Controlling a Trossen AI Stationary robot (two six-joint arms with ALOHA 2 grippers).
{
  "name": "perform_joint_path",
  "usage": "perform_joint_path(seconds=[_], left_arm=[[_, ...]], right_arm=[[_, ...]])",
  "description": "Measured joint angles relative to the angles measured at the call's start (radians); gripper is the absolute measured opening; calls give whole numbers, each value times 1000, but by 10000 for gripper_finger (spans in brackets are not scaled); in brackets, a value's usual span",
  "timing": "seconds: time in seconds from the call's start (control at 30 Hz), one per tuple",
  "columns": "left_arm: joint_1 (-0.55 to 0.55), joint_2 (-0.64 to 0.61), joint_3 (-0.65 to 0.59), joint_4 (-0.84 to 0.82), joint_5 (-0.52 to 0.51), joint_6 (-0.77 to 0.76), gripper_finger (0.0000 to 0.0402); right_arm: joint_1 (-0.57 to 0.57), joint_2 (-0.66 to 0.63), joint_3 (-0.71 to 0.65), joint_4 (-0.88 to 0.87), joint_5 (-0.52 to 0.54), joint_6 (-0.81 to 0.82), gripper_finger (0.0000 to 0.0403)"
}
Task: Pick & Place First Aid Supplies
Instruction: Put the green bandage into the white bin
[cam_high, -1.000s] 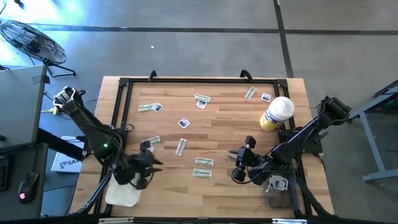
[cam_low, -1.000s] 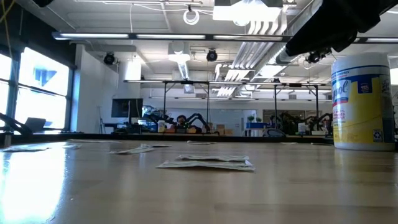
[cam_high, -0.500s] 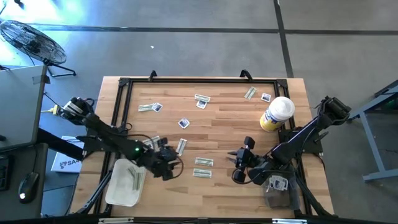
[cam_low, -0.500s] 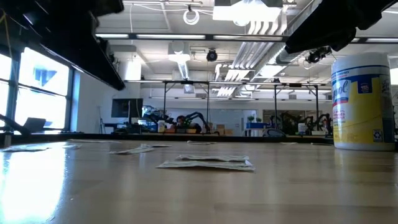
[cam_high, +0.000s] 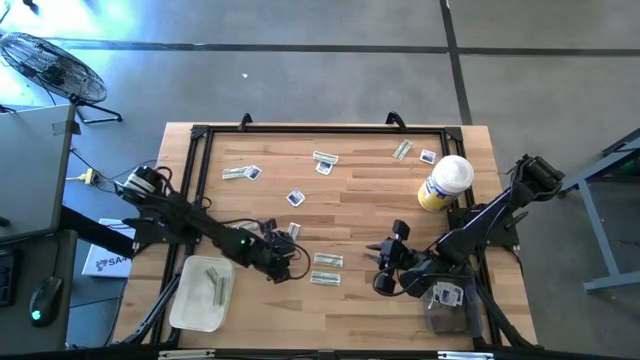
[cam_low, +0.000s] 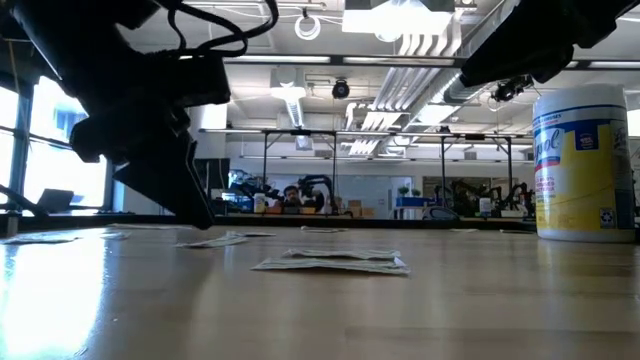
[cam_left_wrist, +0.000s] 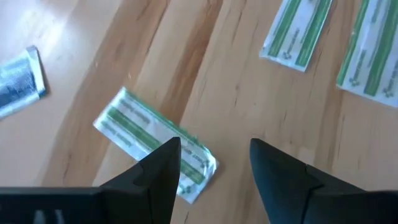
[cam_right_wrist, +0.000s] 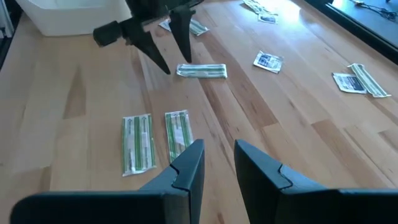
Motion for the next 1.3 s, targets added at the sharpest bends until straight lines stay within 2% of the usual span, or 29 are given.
perform_joint_path(seconds=[0.23, 0.4, 0.53, 0.8, 0.9, 1.13, 1.3], left_arm=[[26, 5, -133, 210, 18, -44, 188], [24, 3, -207, 323, -9, -79, 180], [24, 3, -217, 342, -15, -62, 136], [24, 5, -217, 354, -9, 27, 13], [25, 1, -215, 351, -4, 54, 8], [25, -125, -125, 184, 28, 110, 3], [0, -248, 15, -146, 37, 108, 1]], right_arm=[[4, 0, 0, -6, -7, 0, 82], [14, 0, 0, -6, -6, 0, 82], [20, 0, 0, -8, 1, 0, 82], [20, 0, 0, -13, 17, 0, 82], [20, 0, 0, -13, 17, 5, 82], [20, 0, 0, -18, 13, 29, 82], [20, 0, 0, -21, 13, 35, 82]])
